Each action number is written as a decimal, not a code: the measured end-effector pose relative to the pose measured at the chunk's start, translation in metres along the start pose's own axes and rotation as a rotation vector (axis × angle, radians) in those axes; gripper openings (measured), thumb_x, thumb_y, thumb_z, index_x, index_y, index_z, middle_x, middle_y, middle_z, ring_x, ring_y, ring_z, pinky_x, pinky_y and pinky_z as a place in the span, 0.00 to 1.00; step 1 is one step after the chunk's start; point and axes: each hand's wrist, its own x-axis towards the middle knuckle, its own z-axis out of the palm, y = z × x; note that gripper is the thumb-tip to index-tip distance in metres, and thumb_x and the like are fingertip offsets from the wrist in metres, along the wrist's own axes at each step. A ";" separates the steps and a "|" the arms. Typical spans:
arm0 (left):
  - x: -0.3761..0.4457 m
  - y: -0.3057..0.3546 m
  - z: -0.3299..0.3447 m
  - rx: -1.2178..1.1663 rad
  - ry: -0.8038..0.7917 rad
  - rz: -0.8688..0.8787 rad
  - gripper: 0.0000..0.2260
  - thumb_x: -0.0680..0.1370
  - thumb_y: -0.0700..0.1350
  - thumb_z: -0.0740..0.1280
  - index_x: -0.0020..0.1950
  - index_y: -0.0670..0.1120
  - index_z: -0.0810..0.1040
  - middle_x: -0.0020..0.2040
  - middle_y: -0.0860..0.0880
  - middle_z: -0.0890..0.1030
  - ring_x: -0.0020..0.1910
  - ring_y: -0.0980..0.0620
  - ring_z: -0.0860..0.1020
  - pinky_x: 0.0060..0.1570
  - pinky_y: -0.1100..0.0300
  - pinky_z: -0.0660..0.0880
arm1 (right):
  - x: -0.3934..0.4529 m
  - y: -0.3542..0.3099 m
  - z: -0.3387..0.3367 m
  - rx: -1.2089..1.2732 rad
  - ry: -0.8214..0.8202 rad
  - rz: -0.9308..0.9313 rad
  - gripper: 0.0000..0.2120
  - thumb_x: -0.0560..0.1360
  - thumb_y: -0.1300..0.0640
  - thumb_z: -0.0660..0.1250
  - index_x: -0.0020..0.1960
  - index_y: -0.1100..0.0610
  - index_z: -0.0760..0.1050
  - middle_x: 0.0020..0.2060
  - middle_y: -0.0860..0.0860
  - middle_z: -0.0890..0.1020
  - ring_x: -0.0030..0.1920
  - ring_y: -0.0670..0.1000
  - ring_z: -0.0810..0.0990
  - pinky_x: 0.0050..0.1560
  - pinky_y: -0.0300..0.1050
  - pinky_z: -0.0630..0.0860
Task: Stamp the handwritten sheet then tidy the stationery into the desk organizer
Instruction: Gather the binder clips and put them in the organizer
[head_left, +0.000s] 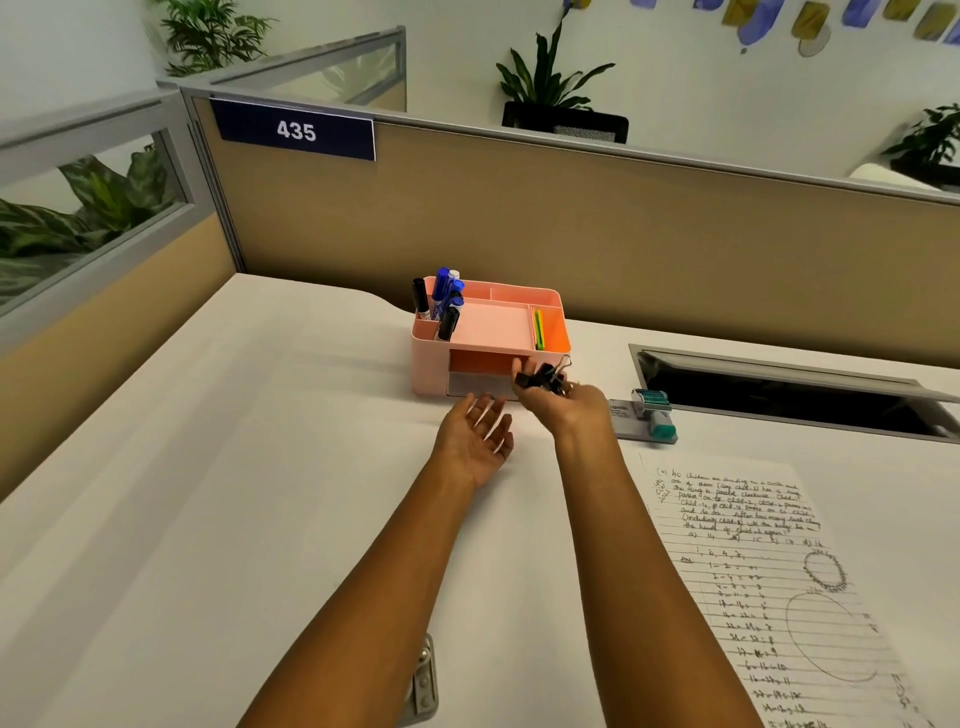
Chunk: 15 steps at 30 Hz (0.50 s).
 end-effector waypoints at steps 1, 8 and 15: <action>-0.001 0.000 0.000 0.011 0.005 0.006 0.12 0.79 0.51 0.58 0.54 0.45 0.76 0.52 0.47 0.77 0.44 0.50 0.75 0.45 0.58 0.71 | 0.001 0.001 0.001 -0.050 -0.037 -0.060 0.14 0.77 0.65 0.59 0.57 0.74 0.71 0.44 0.61 0.78 0.62 0.68 0.73 0.65 0.59 0.68; -0.003 0.017 0.004 0.165 0.214 0.189 0.27 0.77 0.57 0.61 0.71 0.45 0.62 0.70 0.42 0.68 0.67 0.41 0.69 0.64 0.49 0.68 | 0.048 -0.001 0.038 0.036 0.041 -0.045 0.11 0.80 0.64 0.50 0.52 0.59 0.72 0.39 0.57 0.73 0.42 0.46 0.78 0.37 0.33 0.78; 0.000 0.023 0.010 0.273 0.219 0.247 0.26 0.75 0.53 0.66 0.69 0.45 0.64 0.68 0.42 0.71 0.65 0.40 0.72 0.63 0.50 0.71 | 0.062 0.018 0.054 -0.670 0.000 -0.415 0.13 0.82 0.50 0.51 0.47 0.56 0.68 0.36 0.50 0.73 0.33 0.44 0.69 0.32 0.35 0.67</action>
